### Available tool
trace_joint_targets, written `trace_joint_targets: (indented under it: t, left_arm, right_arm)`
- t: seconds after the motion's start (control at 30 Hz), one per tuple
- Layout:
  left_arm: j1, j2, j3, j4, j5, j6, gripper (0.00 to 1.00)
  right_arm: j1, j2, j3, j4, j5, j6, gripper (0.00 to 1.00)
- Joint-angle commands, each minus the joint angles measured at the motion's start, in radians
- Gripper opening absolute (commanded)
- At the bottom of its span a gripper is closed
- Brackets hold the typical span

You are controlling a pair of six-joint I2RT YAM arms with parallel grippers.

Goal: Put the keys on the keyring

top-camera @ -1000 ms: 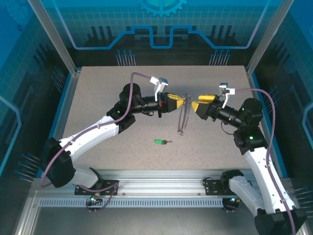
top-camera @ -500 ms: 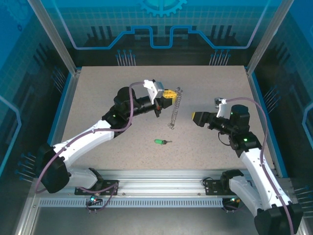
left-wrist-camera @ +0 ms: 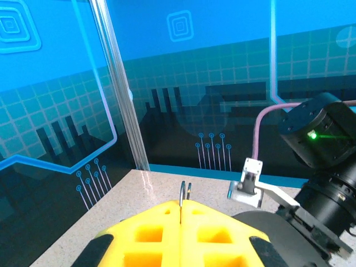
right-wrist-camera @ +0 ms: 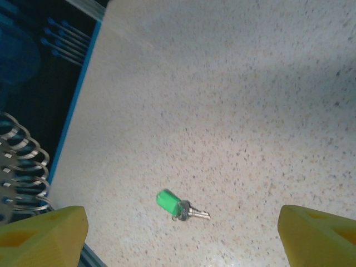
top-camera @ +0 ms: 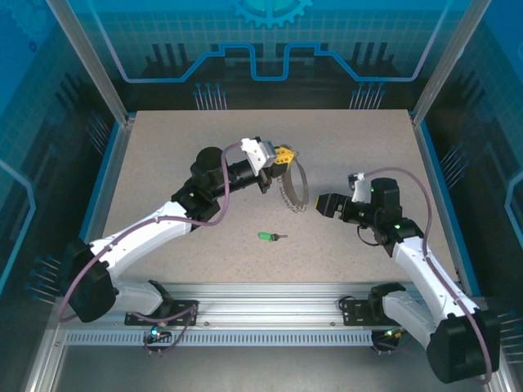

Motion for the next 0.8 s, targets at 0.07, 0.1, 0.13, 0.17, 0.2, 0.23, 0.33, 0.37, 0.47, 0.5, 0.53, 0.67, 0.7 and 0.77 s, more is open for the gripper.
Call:
trace_joint_targets:
  t: [0.07, 0.1, 0.13, 0.17, 0.2, 0.23, 0.33, 0.37, 0.47, 0.5, 0.53, 0.67, 0.7, 0.77]
  left_arm:
    - [-0.009, -0.021, -0.003, 0.067, -0.035, -0.009, 0.00]
    - [-0.008, -0.024, -0.006, 0.066, -0.040, -0.016, 0.00]
    - [-0.009, -0.026, -0.011, 0.062, -0.049, -0.022, 0.00]
    - [-0.008, -0.031, -0.016, 0.057, -0.060, -0.026, 0.00]
    - [-0.008, -0.037, -0.024, 0.053, -0.075, -0.029, 0.00]
    - [-0.008, -0.044, -0.035, 0.050, -0.094, -0.032, 0.00]
    - [0.000, -0.072, -0.074, 0.047, -0.139, -0.050, 0.00]
    - [0.004, -0.084, -0.084, 0.041, -0.152, -0.057, 0.00]
    - [0.021, -0.139, -0.122, 0.004, -0.193, -0.073, 0.00]
    - [0.024, -0.156, -0.133, -0.007, -0.204, -0.074, 0.00]
    - [0.029, -0.180, -0.147, -0.019, -0.214, -0.076, 0.00]
    - [0.049, -0.270, -0.190, -0.073, -0.252, -0.088, 0.00]
    - [0.057, -0.293, -0.198, -0.091, -0.261, -0.092, 0.00]
    - [0.063, -0.334, -0.211, -0.127, -0.279, -0.096, 0.00]
  right_arm:
    - [0.153, 0.060, 0.091, -0.171, 0.144, -0.087, 0.88]
    - [0.184, 0.074, 0.100, -0.192, 0.165, -0.093, 0.86]
    - [0.214, 0.088, 0.107, -0.208, 0.186, -0.094, 0.85]
    - [0.243, 0.099, 0.111, -0.215, 0.202, -0.096, 0.85]
    - [0.274, 0.112, 0.113, -0.221, 0.225, -0.093, 0.83]
    - [0.301, 0.124, 0.111, -0.221, 0.257, -0.083, 0.82]
    - [0.349, 0.157, 0.080, -0.180, 0.292, -0.051, 0.80]
    - [0.362, 0.167, 0.070, -0.169, 0.301, -0.041, 0.79]
    - [0.408, 0.187, 0.040, -0.121, 0.322, -0.009, 0.78]
    - [0.421, 0.193, 0.034, -0.109, 0.329, -0.002, 0.77]
    - [0.440, 0.204, 0.031, -0.098, 0.338, 0.001, 0.76]
    - [0.504, 0.275, 0.047, -0.077, 0.387, 0.005, 0.74]
    - [0.518, 0.299, 0.056, -0.073, 0.396, 0.004, 0.74]
    - [0.551, 0.361, 0.090, -0.075, 0.426, 0.001, 0.73]
